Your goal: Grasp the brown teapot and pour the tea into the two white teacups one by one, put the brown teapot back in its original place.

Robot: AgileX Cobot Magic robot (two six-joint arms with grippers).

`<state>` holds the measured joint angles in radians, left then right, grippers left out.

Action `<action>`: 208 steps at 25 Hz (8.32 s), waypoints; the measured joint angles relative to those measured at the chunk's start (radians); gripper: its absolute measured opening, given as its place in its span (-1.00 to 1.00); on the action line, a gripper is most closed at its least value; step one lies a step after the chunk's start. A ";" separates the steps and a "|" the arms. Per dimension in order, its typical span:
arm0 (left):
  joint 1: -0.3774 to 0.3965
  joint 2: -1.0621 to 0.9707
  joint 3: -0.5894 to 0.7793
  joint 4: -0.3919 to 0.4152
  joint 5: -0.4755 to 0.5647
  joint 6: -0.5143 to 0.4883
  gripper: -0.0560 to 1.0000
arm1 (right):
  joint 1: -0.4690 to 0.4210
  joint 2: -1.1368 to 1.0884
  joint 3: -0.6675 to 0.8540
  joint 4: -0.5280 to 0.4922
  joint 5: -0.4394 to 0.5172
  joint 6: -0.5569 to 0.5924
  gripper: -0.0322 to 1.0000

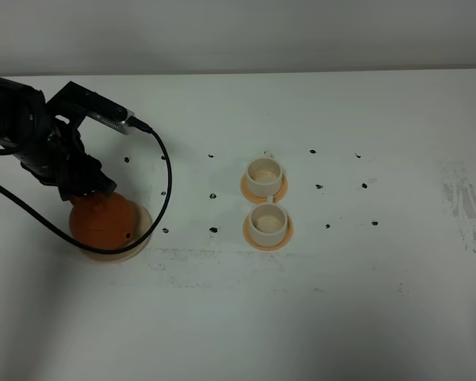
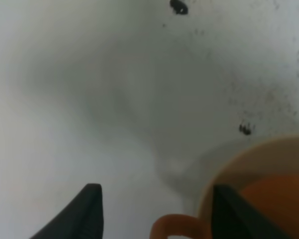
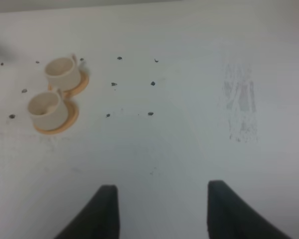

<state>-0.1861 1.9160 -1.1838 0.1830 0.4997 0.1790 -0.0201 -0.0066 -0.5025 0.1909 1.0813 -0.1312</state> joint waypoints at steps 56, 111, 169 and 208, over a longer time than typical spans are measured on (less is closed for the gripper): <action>0.060 -0.048 0.000 0.067 0.242 0.097 0.06 | 0.000 0.000 0.000 0.000 0.000 0.000 -0.11; 0.217 -0.323 0.123 -0.468 0.361 1.122 -0.12 | 0.000 0.000 0.000 0.000 0.000 0.000 -0.11; 0.131 -0.080 0.090 -0.270 0.264 1.093 -0.12 | 0.000 0.000 0.000 0.000 0.000 0.000 -0.11; -0.049 -0.157 -0.091 -0.285 0.258 0.982 -0.66 | 0.000 0.000 0.000 0.000 0.000 0.000 -0.11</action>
<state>-0.2356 1.7587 -1.2749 -0.1018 0.7579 1.1610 -0.0201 -0.0066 -0.5025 0.1909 1.0813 -0.1310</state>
